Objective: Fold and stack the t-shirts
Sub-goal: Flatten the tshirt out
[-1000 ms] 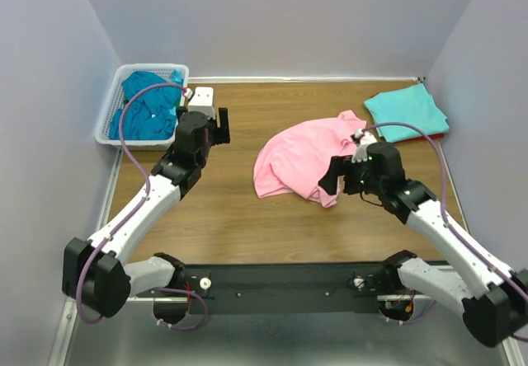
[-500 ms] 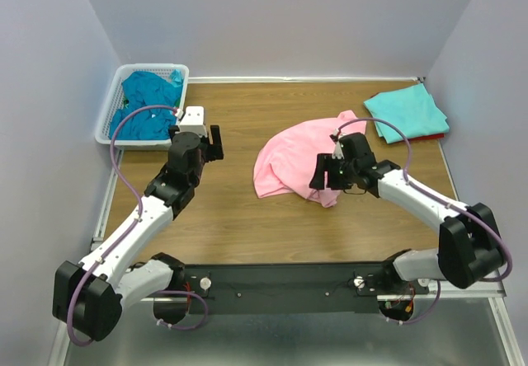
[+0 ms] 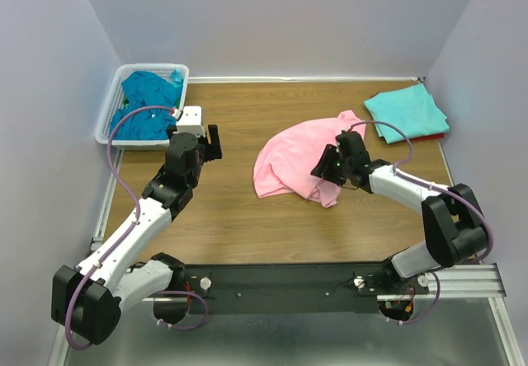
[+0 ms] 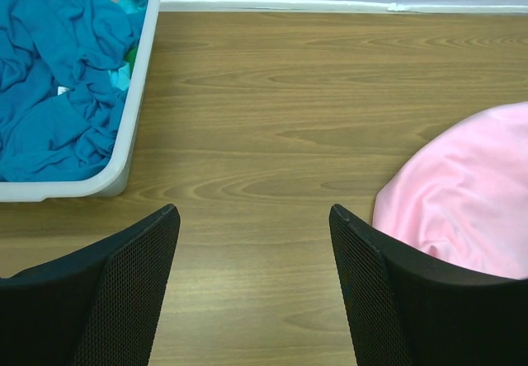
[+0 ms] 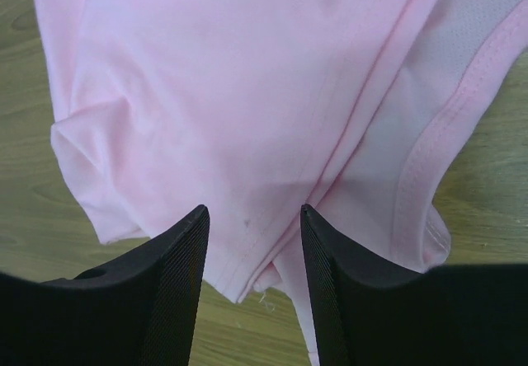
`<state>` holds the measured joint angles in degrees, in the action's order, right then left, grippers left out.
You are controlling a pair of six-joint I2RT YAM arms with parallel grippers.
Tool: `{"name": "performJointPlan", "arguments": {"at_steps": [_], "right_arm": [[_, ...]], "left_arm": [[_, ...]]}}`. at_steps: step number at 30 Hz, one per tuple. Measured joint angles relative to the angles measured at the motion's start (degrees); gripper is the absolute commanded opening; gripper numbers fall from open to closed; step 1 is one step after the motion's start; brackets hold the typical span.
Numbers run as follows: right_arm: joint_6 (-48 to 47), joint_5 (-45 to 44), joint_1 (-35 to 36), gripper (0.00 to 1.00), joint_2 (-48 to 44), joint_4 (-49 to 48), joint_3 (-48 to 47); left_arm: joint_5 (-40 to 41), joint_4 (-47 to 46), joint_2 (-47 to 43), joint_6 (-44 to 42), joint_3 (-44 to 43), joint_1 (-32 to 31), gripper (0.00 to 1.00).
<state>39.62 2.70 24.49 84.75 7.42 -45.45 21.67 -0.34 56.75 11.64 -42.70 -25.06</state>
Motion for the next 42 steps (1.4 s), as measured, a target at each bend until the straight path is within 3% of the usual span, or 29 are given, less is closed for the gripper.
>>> {"name": "performJointPlan", "arguments": {"at_steps": [19,24,30,36,42], "right_arm": [[10.01,-1.33,-1.31,0.54,3.54,-8.74,6.10],[10.49,0.13,-1.31,0.35,4.50,-10.93,6.08],[10.40,1.88,-1.31,0.01,4.59,-11.28,4.52],[9.64,2.93,-1.31,0.01,5.29,-11.54,-0.74],[5.88,3.06,-1.46,0.01,12.94,-10.67,-16.74]], "left_arm": [[-0.04,0.00,-0.02,0.00,0.00,0.26,0.80],[-0.04,0.00,0.09,0.00,0.00,0.26,0.80],[-0.07,0.02,0.61,0.00,0.00,0.33,0.80],[-0.07,0.02,0.74,-0.02,0.00,0.33,0.80],[-0.09,0.02,1.14,-0.02,0.00,0.35,0.80]]}}
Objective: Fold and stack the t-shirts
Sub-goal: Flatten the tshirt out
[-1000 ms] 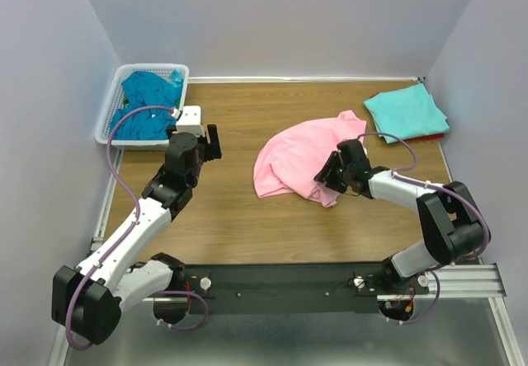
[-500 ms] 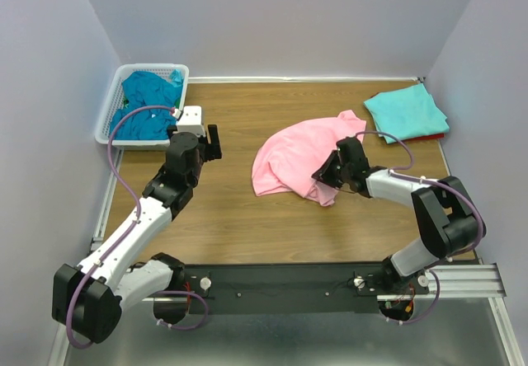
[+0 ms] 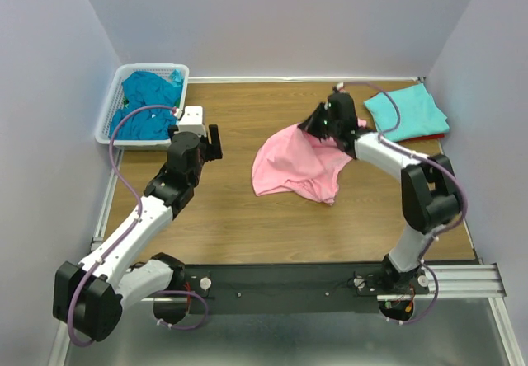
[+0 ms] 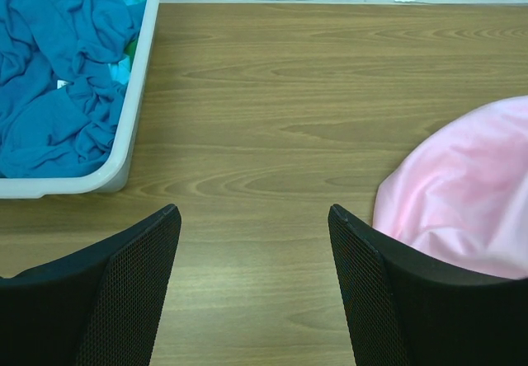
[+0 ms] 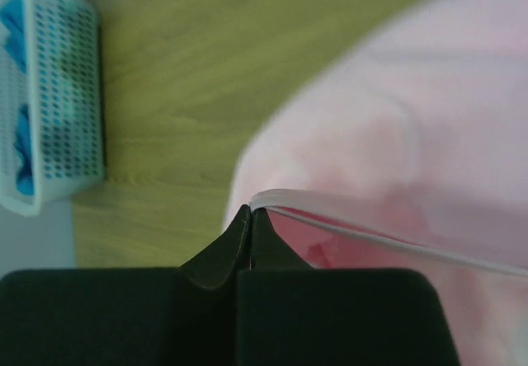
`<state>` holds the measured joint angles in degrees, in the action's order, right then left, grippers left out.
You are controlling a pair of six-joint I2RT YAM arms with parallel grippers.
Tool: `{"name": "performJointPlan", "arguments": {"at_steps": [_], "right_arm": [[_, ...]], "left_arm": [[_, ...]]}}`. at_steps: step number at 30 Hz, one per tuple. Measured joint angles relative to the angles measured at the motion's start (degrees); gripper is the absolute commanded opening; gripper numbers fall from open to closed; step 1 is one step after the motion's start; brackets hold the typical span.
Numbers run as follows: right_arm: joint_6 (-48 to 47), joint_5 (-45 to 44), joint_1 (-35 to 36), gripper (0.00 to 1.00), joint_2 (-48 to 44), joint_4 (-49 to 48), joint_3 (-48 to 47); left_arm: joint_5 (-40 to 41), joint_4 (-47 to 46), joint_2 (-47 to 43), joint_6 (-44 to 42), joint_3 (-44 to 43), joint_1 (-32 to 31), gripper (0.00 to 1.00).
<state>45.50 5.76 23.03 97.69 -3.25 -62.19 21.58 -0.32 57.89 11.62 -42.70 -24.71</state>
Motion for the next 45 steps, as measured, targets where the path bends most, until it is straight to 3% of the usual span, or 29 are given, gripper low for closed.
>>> {"name": "performJointPlan", "arguments": {"at_steps": [5,8,9,10,12,18,24,33,35,40,45], "right_arm": [[-5.97,-1.44,-1.20,0.03,11.10,-0.20,-20.00],[-9.84,-3.78,-2.64,0.30,17.77,-0.31,-32.41],[-11.02,-4.59,-3.10,0.44,19.93,-0.50,-36.20],[-12.15,-5.29,-3.43,0.64,21.29,-0.59,-38.84],[-14.56,-6.75,-4.31,0.71,23.78,-1.07,-42.93],[-20.65,-6.32,-5.81,0.71,21.20,0.44,-38.82],[-25.09,1.57,-5.55,0.65,6.08,9.14,-16.37],[-27.23,8.26,-3.06,0.65,-4.81,20.20,3.41],[-27.28,9.33,-2.45,0.58,-4.57,21.79,5.22],[-26.56,11.67,0.70,0.58,-1.73,23.30,5.79],[-23.45,15.78,9.99,0.57,5.70,24.00,0.09]], "left_arm": [[-0.22,0.00,0.52,0.02,0.00,0.00,0.80],[-0.55,0.09,0.92,0.02,0.00,0.00,0.80],[-0.61,0.11,1.01,0.02,0.00,0.00,0.80],[-0.66,0.13,1.09,0.02,0.00,0.00,0.80],[-0.70,0.17,1.22,0.02,0.00,0.00,0.80],[-0.90,0.20,1.27,0.04,0.00,0.00,0.80],[-2.12,0.22,1.27,0.44,-0.02,0.00,0.80],[-3.04,0.52,1.31,0.70,-0.04,0.07,0.80],[-3.04,0.61,1.31,0.72,-0.04,0.17,0.80],[-3.02,0.87,1.31,0.79,-0.04,0.28,0.80],[-2.99,0.92,1.31,0.90,-0.04,0.28,0.80]]}}
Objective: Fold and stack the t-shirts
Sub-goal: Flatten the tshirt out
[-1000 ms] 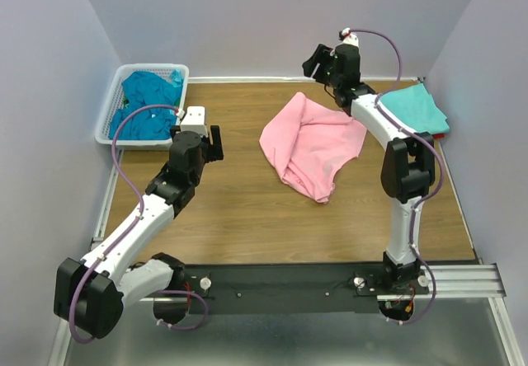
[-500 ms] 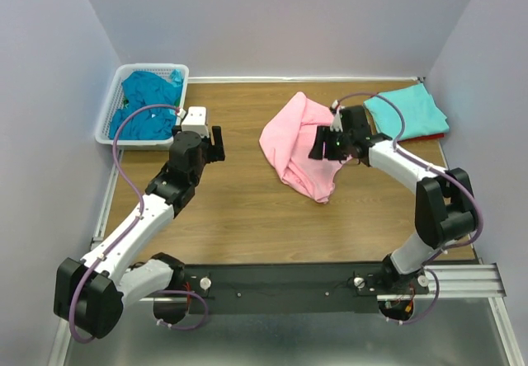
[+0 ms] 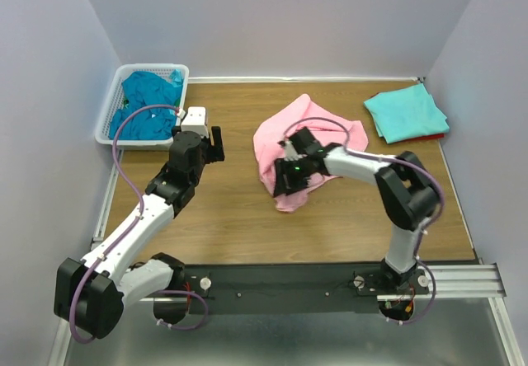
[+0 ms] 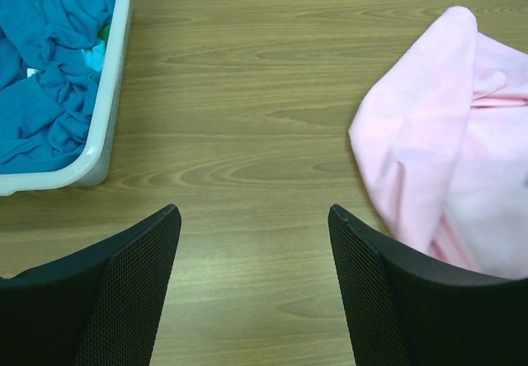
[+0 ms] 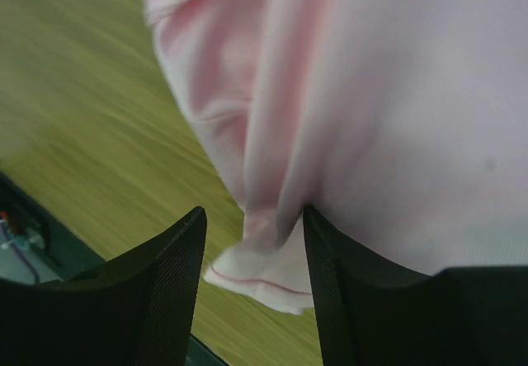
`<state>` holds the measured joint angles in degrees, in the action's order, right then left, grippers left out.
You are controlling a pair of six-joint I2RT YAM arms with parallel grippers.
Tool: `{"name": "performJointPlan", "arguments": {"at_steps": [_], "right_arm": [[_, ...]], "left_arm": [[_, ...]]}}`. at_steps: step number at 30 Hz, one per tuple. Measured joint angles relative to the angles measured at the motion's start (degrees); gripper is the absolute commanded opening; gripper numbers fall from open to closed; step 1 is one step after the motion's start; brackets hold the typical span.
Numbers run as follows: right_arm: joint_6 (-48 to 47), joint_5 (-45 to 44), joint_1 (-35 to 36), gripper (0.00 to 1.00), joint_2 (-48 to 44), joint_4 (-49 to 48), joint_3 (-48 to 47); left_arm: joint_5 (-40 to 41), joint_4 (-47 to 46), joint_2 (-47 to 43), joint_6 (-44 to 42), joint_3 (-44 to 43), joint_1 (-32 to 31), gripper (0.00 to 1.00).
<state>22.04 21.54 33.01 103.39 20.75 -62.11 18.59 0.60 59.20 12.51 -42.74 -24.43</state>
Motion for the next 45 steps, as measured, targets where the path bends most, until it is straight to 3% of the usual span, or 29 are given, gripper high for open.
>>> {"name": "performJointPlan", "arguments": {"at_steps": [3,8,13,19,26,36,45], "right_arm": [[2.10,2.49,7.30,0.57,8.20,0.35,-10.05],[5.18,3.41,13.60,0.59,20.94,0.55,-30.01],[5.46,-0.79,12.83,0.59,20.68,0.13,-36.02],[3.28,-7.50,4.83,0.59,7.91,-0.96,-22.12],[-1.31,-15.89,-9.07,0.60,-7.98,0.92,-5.31],[-2.40,-9.57,-22.93,0.60,-8.70,-0.17,0.22],[0.90,-1.16,-25.35,0.60,-6.40,-5.42,4.46]], "left_arm": [[0.02,0.07,0.00,0.04,0.00,0.00,0.80],[0.31,0.44,-0.15,0.13,0.00,0.00,0.80],[1.11,0.81,-1.18,0.24,0.00,0.00,0.80],[-0.13,1.01,-0.76,1.29,0.00,0.00,0.80],[-9.86,4.02,4.44,8.44,0.02,0.04,0.79],[-21.62,10.54,20.74,11.87,-4.46,-1.51,0.66],[-24.70,14.10,30.64,10.60,-8.57,-3.45,0.66]]}}
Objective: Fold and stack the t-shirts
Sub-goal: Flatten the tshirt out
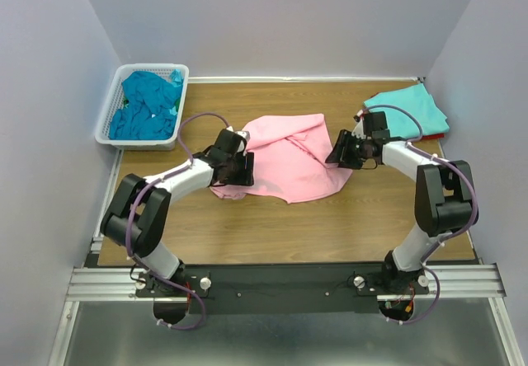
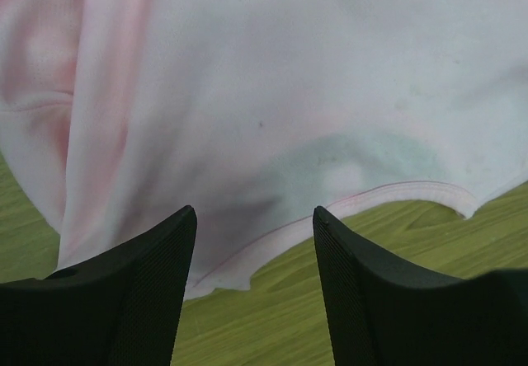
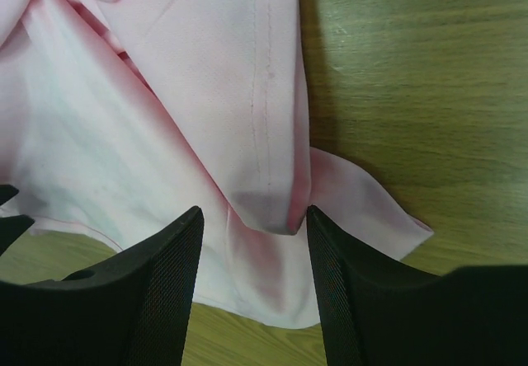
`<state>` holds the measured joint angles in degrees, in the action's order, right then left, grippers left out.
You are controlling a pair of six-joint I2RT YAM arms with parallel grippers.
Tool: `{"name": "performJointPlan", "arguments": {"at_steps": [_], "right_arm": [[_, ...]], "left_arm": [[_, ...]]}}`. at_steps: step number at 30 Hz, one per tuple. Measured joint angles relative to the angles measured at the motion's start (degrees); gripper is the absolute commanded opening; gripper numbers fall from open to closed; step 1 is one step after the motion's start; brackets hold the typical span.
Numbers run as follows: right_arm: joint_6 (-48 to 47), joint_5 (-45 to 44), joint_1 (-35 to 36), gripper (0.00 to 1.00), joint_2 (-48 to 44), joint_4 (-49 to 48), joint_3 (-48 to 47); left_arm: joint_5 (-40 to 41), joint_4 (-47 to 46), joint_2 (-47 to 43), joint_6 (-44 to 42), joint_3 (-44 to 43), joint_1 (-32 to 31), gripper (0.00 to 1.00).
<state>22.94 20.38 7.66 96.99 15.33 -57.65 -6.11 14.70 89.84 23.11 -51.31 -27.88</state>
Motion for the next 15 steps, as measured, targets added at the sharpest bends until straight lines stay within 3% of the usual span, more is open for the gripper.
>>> {"name": "performJointPlan", "arguments": {"at_steps": [7,9,15], "right_arm": [[2.19,3.10,-0.17,0.55,2.27,-3.80,1.53],[2.58,3.28,-0.24,0.46,2.36,-4.15,1.84],[3.28,3.23,-0.76,0.06,2.32,-5.27,1.90]], "left_arm": [[1.55,1.44,4.52,-1.70,-1.70,0.07,0.63],[1.88,1.44,4.72,-2.01,-1.73,0.33,0.63],[3.48,1.73,4.70,-2.91,-1.73,3.17,0.63]]}}
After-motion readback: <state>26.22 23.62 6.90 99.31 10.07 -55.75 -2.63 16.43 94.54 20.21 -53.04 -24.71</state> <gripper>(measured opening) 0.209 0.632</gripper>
